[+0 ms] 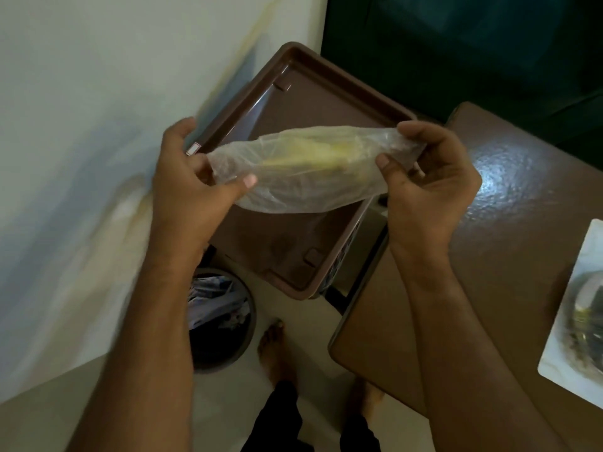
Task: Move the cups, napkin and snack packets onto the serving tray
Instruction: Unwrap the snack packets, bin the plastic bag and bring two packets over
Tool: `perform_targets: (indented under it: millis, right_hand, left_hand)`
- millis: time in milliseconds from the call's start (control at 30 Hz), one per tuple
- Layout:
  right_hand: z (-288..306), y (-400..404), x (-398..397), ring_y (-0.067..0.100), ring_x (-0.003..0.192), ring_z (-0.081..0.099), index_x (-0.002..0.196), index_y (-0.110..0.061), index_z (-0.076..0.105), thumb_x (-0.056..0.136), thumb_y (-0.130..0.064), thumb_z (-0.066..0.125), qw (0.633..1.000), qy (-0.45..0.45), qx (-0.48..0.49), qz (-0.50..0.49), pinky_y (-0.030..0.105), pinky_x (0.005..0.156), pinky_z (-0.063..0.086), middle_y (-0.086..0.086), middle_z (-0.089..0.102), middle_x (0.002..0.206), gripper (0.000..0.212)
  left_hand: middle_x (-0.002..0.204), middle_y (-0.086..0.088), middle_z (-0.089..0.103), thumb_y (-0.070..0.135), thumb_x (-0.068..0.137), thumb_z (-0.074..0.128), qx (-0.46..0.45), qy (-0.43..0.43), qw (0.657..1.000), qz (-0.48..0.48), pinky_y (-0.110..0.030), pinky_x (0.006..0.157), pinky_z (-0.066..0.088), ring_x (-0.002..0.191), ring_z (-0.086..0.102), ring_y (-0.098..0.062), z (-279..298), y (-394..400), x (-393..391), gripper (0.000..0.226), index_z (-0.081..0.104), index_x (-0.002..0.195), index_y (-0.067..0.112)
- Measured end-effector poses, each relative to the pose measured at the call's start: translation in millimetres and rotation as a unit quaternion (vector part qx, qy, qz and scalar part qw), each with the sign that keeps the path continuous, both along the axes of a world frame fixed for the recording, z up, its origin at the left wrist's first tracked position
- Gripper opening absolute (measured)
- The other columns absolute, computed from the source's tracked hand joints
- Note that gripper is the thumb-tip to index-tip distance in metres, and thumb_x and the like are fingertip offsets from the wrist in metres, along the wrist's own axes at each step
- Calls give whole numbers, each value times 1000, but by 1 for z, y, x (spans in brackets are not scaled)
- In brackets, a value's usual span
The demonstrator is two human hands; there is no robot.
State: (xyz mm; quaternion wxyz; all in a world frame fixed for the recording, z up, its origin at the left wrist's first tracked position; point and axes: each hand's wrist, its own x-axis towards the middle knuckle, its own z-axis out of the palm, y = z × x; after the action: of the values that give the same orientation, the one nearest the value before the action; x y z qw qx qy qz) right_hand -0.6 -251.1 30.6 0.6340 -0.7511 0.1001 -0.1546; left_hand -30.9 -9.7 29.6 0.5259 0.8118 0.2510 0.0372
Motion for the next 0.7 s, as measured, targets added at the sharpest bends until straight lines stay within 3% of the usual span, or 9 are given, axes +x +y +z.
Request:
perform_targets:
  millis: [100,200,233,300,400,500,567,633,700]
  right_hand:
    - [-2,-2,-3,22,113,70,118,1,68,79,12,77,1000,1,11,9,39,94,62,10,70,117,42]
    - [-3,-2,-8,19,118,67,124,2,64,79,14,76,1000,-8,-10,24,34,98,59,12,67,123,49]
    - [-3,-2,-8,14,116,67,125,1,63,79,14,76,999,-9,-19,25,29,97,58,11,66,124,50]
    - [-1,-2,-9,10,113,67,125,-5,61,79,10,78,998,-4,-50,25,25,92,58,8,66,125,52]
    - [-1,1,-8,21,119,65,135,-11,55,79,-4,85,989,23,-144,35,41,94,60,4,63,132,63]
    - [-1,4,-6,22,127,61,145,-15,48,71,-18,94,980,73,-181,37,46,104,54,3,61,138,87]
    - [-2,5,-5,13,126,56,145,-16,50,68,-24,96,975,97,-196,39,31,108,51,-2,57,137,90]
    - [-4,4,-4,5,116,51,142,-19,55,68,-27,96,966,114,-229,37,7,98,45,-6,52,129,85]
    - [-6,4,-4,4,110,50,136,-21,59,67,-26,96,961,125,-247,26,2,91,42,-5,50,124,79]
  left_hand:
    - [101,6,74,21,66,96,71,-8,997,-40,-43,78,65,83,69,-16,-2,-2,-2,58,72,118,27]
    - [111,-1,63,28,65,96,133,-56,990,2,-22,67,57,82,60,-17,-5,-11,-2,41,72,98,24]
    - [113,-2,61,27,66,95,134,-76,988,20,-15,68,55,86,60,-15,-5,-13,-2,39,71,96,22]
    - [113,-7,63,21,71,89,88,-119,988,37,-18,77,58,94,64,-12,-4,-16,-3,34,69,98,15]
    - [92,5,64,10,84,75,70,-162,984,23,-20,75,55,83,60,4,-2,-25,-4,21,60,98,14]
    - [86,6,56,2,88,66,103,-182,978,23,-17,73,45,77,54,-3,-5,-34,-2,12,58,98,4]
    - [89,4,57,5,89,68,107,-182,977,31,-16,73,46,77,54,-3,-5,-36,0,17,59,102,-1]
    - [89,14,59,12,85,77,88,-178,979,33,-12,72,49,77,59,7,-3,-36,4,29,58,106,5]
    - [93,20,65,12,78,87,18,-163,986,35,-18,73,57,81,67,5,-4,-32,7,50,54,115,11]
